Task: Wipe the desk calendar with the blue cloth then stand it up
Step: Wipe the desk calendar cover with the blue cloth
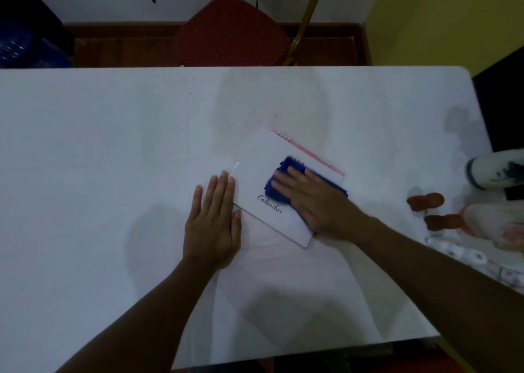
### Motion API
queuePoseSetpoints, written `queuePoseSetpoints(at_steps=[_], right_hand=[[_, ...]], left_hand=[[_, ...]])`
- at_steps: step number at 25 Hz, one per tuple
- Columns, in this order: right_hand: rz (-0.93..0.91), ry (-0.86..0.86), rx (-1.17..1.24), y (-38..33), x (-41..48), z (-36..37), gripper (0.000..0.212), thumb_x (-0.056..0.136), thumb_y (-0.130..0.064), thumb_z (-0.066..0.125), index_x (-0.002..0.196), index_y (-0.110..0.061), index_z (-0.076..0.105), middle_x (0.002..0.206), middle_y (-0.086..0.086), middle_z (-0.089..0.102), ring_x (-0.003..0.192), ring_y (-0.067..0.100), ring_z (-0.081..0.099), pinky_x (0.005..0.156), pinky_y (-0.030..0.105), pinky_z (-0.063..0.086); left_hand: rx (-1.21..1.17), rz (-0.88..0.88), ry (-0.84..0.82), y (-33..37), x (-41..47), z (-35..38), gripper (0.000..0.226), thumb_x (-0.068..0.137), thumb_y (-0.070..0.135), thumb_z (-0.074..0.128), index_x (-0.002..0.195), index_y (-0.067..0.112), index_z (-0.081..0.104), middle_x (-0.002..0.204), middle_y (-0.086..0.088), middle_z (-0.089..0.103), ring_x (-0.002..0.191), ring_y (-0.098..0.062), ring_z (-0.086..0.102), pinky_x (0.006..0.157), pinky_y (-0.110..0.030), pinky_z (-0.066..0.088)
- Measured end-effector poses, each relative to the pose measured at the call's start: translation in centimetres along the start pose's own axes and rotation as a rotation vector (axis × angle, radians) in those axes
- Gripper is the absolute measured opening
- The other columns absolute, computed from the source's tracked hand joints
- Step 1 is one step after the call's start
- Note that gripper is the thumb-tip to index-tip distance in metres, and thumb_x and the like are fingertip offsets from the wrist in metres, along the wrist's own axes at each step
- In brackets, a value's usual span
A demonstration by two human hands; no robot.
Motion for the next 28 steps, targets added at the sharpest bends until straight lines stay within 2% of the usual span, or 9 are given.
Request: queuePoseSetpoints(at_steps=[3, 5, 9, 11, 13, 16, 19, 24, 28], right_hand=[[0.277, 0.042, 0.038, 1.6, 3.8, -0.2, 0.057, 0.107, -0.014, 0.04, 0.162, -0.013, 0.027, 0.17, 0.004, 0.023, 0.158, 0.029, 0.016, 0.126, 0.051, 0.018], [0.315, 0.058, 0.049, -0.3, 3.5, 0.8, 0.059, 0.106, -0.015, 0.041, 0.163, -0.013, 0.023, 0.171, 0.004, 0.02, 0.158, 0.029, 0.014, 0.127, 0.051, 0.015], [0.09, -0.014, -0.041, -6.6, -2.5, 2.8, 0.064, 0.106, -0.021, 0.047, 0.163, -0.017, 0.019, 0.171, 0.002, 0.019, 0.159, 0.025, 0.013, 0.129, 0.045, 0.012], [-0.039, -0.085, -0.008, -8.3, -4.9, 2.9, 0.058, 0.108, -0.024, 0.044, 0.162, -0.018, 0.025, 0.171, 0.001, 0.019, 0.159, 0.022, 0.011, 0.129, 0.043, 0.009], [0.033, -0.028, 0.149, -8.0, -6.0, 1.3, 0.053, 0.107, -0.023, 0.045, 0.159, -0.015, 0.035, 0.169, 0.002, 0.028, 0.157, 0.019, 0.02, 0.129, 0.039, 0.015], [0.454, 0.154, 0.248, -5.0, -7.3, -1.3, 0.047, 0.099, -0.021, 0.06, 0.144, -0.009, 0.054, 0.148, 0.011, 0.055, 0.136, 0.025, 0.051, 0.115, 0.04, 0.042], [0.69, 0.098, 0.277, -3.8, -7.4, -1.5, 0.034, 0.095, -0.028, 0.068, 0.126, -0.014, 0.064, 0.123, 0.006, 0.064, 0.111, 0.021, 0.057, 0.096, 0.032, 0.049], [0.69, -0.053, 0.37, -4.4, -7.1, -2.5, 0.023, 0.091, -0.019, 0.072, 0.114, -0.015, 0.071, 0.116, 0.008, 0.065, 0.095, 0.017, 0.06, 0.082, 0.029, 0.054], [0.522, -0.171, 0.326, -6.6, -8.4, -3.6, 0.024, 0.098, -0.02, 0.058, 0.122, -0.02, 0.059, 0.119, 0.008, 0.067, 0.092, 0.021, 0.064, 0.075, 0.032, 0.054]], left_hand=[[0.013, 0.003, -0.005, 0.3, -0.2, -0.4, 0.065, 0.11, 0.037, 0.025, 0.168, 0.01, 0.017, 0.178, -0.008, 0.015, 0.167, -0.023, 0.011, 0.135, -0.049, 0.014], [0.017, 0.011, -0.056, 0.5, -0.2, -0.6, 0.065, 0.11, 0.036, 0.026, 0.168, 0.009, 0.017, 0.178, -0.009, 0.014, 0.166, -0.025, 0.011, 0.135, -0.049, 0.014], [-0.027, -0.017, -0.234, 0.1, 0.6, -1.5, 0.067, 0.11, 0.037, 0.028, 0.169, 0.013, 0.01, 0.178, -0.006, 0.002, 0.166, -0.026, 0.002, 0.136, -0.047, 0.009], [-0.039, 0.024, -0.213, 1.3, 0.6, -3.1, 0.067, 0.108, 0.033, 0.031, 0.169, 0.014, 0.011, 0.178, -0.007, 0.0, 0.166, -0.028, -0.001, 0.135, -0.047, 0.007], [-0.127, 0.145, -0.176, 4.0, 0.2, -4.4, 0.065, 0.106, 0.03, 0.029, 0.168, 0.014, 0.017, 0.177, -0.006, 0.007, 0.166, -0.026, 0.003, 0.135, -0.045, 0.008], [-0.223, 0.282, -0.292, 8.4, -0.4, -4.5, 0.069, 0.099, 0.026, 0.036, 0.167, 0.015, 0.026, 0.175, -0.005, 0.024, 0.165, -0.024, 0.016, 0.136, -0.041, 0.009], [-0.174, 0.307, -0.349, 10.5, -0.3, -4.4, 0.066, 0.098, 0.033, 0.044, 0.162, 0.017, 0.038, 0.161, -0.005, 0.051, 0.153, -0.024, 0.043, 0.133, -0.038, 0.016], [0.091, 0.375, -0.265, 11.1, -1.0, -6.1, 0.044, 0.097, 0.031, 0.066, 0.14, 0.022, 0.065, 0.132, -0.005, 0.066, 0.125, -0.025, 0.058, 0.118, -0.038, 0.038], [-0.039, 0.355, -0.313, 11.1, -2.7, -8.2, 0.028, 0.102, 0.023, 0.06, 0.128, 0.02, 0.07, 0.122, -0.002, 0.071, 0.116, -0.02, 0.064, 0.09, -0.022, 0.04]])
Point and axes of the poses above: each hand's wrist, its own x-axis towards the middle knuckle, its own z-axis out of the palm, y = z × x, the point moved 7 cm from there along x, towards the middle knuckle
